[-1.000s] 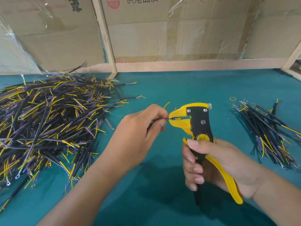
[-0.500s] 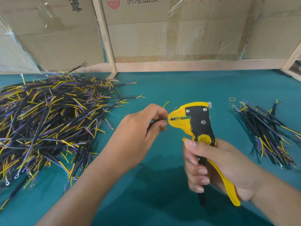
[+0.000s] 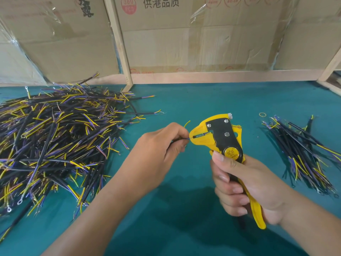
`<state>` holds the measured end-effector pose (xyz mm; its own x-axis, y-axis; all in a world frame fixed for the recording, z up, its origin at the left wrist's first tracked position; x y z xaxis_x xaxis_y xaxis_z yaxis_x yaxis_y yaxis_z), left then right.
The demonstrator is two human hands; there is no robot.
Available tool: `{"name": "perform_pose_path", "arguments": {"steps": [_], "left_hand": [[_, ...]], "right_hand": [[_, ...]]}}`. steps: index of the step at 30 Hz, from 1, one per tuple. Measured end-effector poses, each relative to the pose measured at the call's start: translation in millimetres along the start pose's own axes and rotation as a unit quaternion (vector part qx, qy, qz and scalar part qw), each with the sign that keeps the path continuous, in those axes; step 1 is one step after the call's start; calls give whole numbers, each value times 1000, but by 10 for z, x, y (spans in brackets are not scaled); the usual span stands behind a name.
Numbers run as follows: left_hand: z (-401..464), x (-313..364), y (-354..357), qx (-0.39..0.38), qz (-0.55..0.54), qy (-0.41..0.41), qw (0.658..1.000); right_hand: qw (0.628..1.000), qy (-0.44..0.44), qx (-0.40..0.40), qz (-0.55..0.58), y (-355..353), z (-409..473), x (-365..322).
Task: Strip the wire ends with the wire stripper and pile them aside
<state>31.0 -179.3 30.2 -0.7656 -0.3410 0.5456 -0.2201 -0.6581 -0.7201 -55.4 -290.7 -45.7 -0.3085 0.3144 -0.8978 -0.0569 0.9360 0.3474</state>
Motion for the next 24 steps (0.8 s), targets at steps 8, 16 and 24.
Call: {"name": "perform_pose_path", "arguments": {"steps": [8, 16, 24], "left_hand": [[14, 58, -100, 16, 11, 49, 999], [-31, -518, -801, 184, -2, -24, 983], [26, -114, -351, 68, 69, 47, 994]], "right_hand": [[996, -4, -77, 49, 64, -21, -22], [918, -115, -227, 303, -185, -164, -658], [993, -110, 5, 51, -321, 69, -221]]}}
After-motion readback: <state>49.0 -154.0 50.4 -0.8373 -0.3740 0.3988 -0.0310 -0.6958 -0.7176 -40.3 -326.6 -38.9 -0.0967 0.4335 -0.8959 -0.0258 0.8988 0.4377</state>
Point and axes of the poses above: each hand's wrist, its own z-axis towards the middle knuckle, its own y-axis out of the palm, x = y × z, the point moved 9 cm from there along z, towards the middle knuckle, and after that the axes turned 2 degrees about -x, right-handed, at the moved point
